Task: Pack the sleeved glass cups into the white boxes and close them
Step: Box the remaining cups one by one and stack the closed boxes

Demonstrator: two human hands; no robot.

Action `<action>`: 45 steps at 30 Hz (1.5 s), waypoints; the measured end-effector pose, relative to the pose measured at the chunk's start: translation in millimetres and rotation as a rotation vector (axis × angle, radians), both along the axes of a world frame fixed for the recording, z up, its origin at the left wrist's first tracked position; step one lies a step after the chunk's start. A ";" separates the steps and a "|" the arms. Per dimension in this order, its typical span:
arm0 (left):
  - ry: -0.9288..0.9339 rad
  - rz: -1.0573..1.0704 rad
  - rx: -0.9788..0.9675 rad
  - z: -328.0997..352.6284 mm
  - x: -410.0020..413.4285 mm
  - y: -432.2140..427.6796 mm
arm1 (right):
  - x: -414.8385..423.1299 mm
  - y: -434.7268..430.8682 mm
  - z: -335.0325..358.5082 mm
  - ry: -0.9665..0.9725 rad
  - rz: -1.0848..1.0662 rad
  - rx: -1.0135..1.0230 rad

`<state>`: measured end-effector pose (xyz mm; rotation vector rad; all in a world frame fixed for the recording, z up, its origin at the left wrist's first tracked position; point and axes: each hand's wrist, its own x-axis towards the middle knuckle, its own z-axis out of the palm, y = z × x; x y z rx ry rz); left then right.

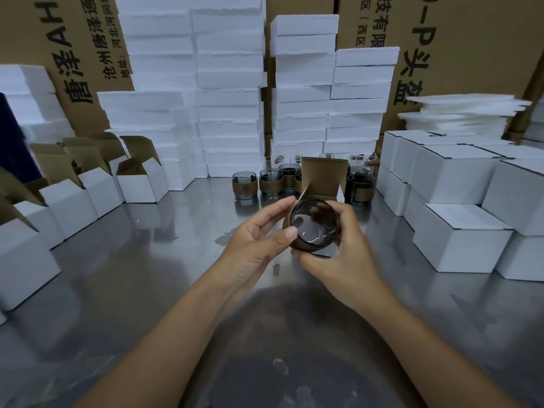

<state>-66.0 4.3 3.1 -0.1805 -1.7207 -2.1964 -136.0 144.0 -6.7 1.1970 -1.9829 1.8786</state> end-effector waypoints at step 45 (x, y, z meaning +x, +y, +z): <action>-0.096 0.161 -0.058 4.2 3.2 9.4 | 6.6 -1.7 16.0 -0.612 0.238 -0.025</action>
